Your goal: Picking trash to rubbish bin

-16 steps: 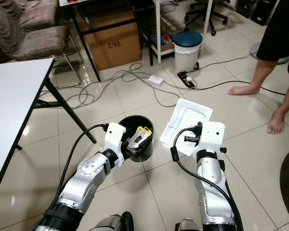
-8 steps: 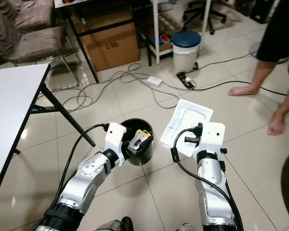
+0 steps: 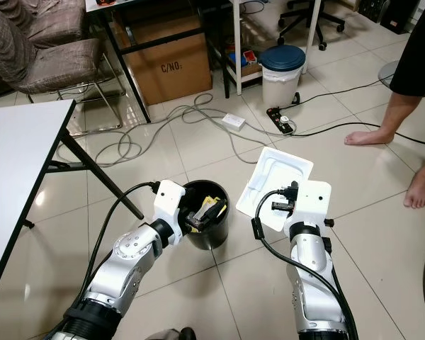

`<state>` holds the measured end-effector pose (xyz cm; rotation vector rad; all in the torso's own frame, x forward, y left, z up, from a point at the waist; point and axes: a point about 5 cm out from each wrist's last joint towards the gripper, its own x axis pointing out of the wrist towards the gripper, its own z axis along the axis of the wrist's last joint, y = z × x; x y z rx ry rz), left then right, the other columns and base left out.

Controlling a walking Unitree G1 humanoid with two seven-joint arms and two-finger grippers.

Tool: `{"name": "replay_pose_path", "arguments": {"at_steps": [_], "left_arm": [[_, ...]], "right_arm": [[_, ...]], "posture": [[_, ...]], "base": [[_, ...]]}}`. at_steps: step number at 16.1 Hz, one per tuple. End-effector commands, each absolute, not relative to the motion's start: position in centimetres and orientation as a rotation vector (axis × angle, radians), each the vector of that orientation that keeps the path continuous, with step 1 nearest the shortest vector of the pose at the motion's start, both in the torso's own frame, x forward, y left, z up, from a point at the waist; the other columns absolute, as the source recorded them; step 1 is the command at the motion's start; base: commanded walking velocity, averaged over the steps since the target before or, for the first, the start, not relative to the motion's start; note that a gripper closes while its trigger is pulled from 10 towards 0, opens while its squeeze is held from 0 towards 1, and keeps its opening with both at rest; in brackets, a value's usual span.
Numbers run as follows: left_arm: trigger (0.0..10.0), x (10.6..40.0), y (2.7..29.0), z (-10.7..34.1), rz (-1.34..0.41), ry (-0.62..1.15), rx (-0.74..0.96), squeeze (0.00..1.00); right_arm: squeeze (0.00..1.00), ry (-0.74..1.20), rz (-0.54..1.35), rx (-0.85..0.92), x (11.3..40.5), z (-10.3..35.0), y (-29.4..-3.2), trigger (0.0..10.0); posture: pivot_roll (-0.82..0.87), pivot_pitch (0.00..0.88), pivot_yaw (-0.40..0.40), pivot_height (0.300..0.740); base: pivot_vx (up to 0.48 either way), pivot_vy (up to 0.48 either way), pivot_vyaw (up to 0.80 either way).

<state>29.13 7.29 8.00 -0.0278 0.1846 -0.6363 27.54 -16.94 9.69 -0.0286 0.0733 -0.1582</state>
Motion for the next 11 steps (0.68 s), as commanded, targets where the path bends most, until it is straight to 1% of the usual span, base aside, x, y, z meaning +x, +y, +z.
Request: {"name": "replay_pose_path", "arguments": {"at_steps": [1,11], "left_arm": [[10.0,28.92,7.42,7.77,-0.644,0.19,-0.013,0.0],[10.0,28.83,7.5,7.48,-0.638,0.201,0.005,0.0]], "right_arm": [[0.0,0.079,-0.163,-0.032,27.35,9.56,-16.96,10.0],[0.0,0.09,-0.159,-0.032,27.02,9.32,-16.74,10.0]], "posture": [[-0.1,0.142,0.118,0.74],[-0.1,0.153,0.125,0.74]], "base": [[0.48,0.0,0.0],[0.48,0.0,0.0]]}}
